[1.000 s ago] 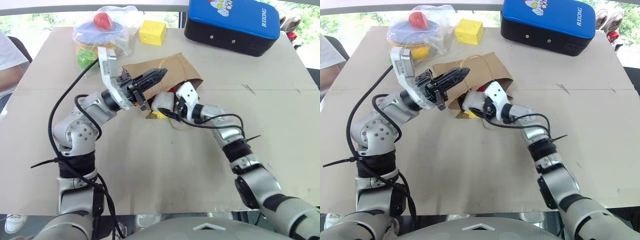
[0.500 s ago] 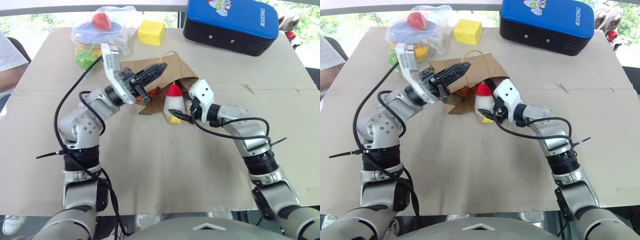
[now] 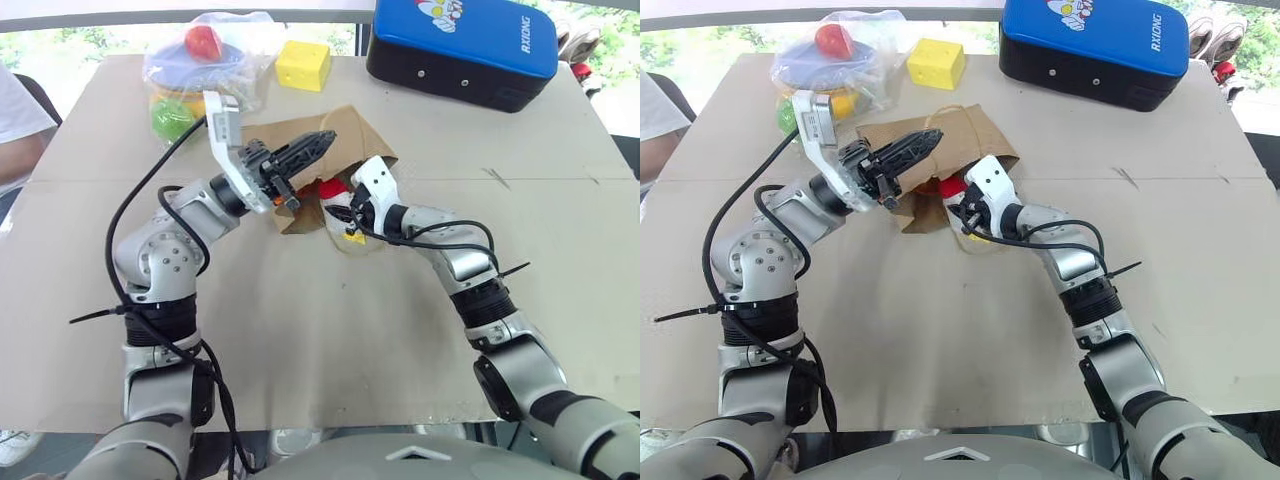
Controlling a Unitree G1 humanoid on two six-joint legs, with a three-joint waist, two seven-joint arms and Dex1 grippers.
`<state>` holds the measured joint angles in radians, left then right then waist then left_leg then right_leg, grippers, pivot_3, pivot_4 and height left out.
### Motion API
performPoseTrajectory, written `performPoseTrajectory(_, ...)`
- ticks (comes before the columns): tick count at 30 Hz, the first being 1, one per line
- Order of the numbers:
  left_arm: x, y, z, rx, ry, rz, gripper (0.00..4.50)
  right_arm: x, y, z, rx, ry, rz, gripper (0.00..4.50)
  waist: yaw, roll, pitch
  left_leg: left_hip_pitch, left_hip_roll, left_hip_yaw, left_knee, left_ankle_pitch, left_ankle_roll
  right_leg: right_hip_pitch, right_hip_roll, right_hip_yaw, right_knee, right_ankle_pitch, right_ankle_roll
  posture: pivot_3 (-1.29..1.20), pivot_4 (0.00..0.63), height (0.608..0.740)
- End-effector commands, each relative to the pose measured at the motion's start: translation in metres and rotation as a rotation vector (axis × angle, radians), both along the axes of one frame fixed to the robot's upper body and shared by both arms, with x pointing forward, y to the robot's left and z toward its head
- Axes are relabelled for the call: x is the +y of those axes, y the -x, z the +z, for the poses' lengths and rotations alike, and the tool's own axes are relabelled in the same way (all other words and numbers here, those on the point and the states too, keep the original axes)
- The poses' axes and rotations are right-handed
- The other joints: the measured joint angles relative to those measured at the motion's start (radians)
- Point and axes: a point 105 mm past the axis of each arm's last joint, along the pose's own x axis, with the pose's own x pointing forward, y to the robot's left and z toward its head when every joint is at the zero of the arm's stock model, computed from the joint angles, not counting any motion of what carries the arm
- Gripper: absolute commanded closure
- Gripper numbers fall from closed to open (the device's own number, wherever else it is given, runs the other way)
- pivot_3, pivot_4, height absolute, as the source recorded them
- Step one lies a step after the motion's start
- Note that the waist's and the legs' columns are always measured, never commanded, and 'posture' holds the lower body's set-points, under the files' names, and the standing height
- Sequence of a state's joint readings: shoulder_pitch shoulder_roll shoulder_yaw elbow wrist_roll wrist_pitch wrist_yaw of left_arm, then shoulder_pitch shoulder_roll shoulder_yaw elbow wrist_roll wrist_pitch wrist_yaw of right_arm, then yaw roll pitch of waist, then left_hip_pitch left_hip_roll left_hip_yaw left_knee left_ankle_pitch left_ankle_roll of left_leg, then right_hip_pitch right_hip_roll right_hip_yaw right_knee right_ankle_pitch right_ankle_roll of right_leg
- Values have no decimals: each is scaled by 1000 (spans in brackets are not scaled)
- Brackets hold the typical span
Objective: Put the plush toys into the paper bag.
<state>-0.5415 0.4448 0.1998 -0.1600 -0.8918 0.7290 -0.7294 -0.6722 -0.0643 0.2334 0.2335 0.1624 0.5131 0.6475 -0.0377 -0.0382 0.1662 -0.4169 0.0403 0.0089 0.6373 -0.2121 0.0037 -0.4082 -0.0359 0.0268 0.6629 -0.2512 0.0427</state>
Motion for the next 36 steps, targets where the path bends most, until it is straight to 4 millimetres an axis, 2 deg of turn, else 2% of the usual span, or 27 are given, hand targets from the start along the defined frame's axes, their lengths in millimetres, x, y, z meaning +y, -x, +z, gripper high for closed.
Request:
performPoseTrajectory(1,4,9,15,-52,28,9,4500,0,4,30,20,-128,24,4459,0,0,0,0,0,0,0,0,0,0,0,0,0,0,0,0,150,740)
performPoseTrajectory(10,0,30,18,-16,60,-82,4500,-4,-12,40,343,-332,-84,4459,-3,0,0,0,0,-1,0,0,0,0,0,0,0,0,0,0,150,740)
performPoseTrajectory(15,0,34,20,-7,71,-94,4500,-1,-29,44,430,-399,-158,4459,-1,0,0,0,0,0,0,0,0,0,0,0,0,0,0,0,150,740)
performPoseTrajectory(19,-3,38,18,5,75,-108,4500,14,-28,46,468,-427,-148,4459,-2,0,0,0,0,0,0,0,0,0,0,0,0,0,0,0,150,740)
performPoseTrajectory(23,-4,39,14,17,77,-100,4500,32,-21,30,500,-400,-119,4459,-4,0,0,0,0,0,-1,0,0,0,0,0,0,0,0,0,150,740)
performPoseTrajectory(28,-2,36,5,34,77,-51,4500,39,-11,16,478,-353,-75,2475,-3,0,0,0,0,0,-1,0,0,0,0,0,0,0,0,0,150,740)
performPoseTrajectory(31,3,33,2,37,74,-8,4500,31,-11,14,403,-291,-89,848,-3,0,0,0,0,0,-1,0,0,0,0,0,-1,0,0,0,150,740)
performPoseTrajectory(33,7,30,2,38,76,18,4500,22,-12,12,308,-206,-105,12,-3,1,0,0,0,0,-1,0,0,0,0,0,0,0,0,0,150,740)
performPoseTrajectory(36,13,26,0,40,79,50,4500,3,-11,19,229,-162,-109,12,0,0,0,0,0,0,-1,0,0,-1,0,0,-1,0,0,0,150,740)
